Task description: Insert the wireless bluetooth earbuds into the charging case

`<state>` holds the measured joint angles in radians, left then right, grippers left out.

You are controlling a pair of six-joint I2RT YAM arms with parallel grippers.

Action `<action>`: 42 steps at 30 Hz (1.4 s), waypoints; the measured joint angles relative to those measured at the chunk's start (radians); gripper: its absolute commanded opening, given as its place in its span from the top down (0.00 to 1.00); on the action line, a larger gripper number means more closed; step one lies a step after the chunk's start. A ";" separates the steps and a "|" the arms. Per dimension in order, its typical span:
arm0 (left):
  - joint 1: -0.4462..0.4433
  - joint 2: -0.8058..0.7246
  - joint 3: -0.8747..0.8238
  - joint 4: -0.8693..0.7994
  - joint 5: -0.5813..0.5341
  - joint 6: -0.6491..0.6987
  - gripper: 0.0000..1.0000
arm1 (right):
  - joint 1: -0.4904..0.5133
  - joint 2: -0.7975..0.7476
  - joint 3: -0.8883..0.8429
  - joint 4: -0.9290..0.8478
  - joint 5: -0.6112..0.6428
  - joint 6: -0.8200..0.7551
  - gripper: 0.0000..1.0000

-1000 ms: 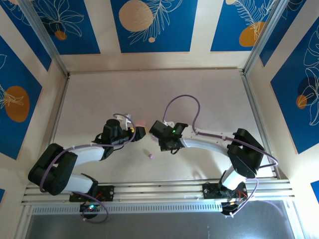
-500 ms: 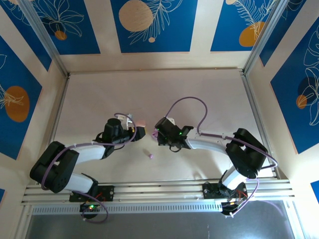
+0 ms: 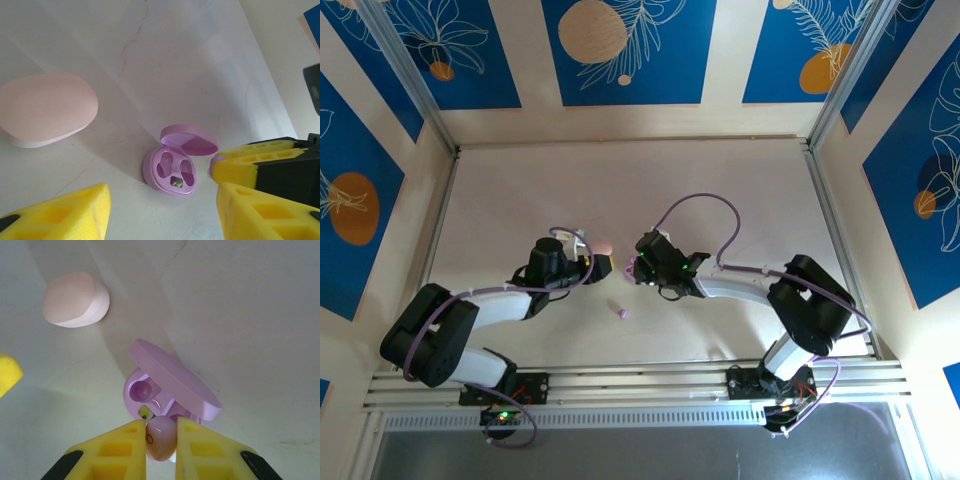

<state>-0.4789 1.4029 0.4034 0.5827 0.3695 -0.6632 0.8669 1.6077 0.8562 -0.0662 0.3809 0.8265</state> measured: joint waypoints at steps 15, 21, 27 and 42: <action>0.000 0.000 0.000 0.000 0.000 0.000 0.43 | 0.000 0.035 0.000 0.016 -0.012 -0.006 0.84; 0.000 0.000 0.000 0.000 0.001 0.000 0.43 | 0.000 0.055 0.002 0.026 -0.016 -0.006 0.84; 0.000 0.000 0.000 0.000 0.004 0.000 0.43 | 0.000 0.066 0.008 0.029 -0.016 -0.006 0.85; 0.000 0.000 0.000 0.000 0.004 0.000 0.43 | 0.000 0.104 0.044 0.017 -0.016 -0.010 0.83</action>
<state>-0.4789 1.4029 0.4034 0.5827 0.3733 -0.6632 0.8673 1.7119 0.9001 -0.0490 0.3653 0.8162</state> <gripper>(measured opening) 0.572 0.166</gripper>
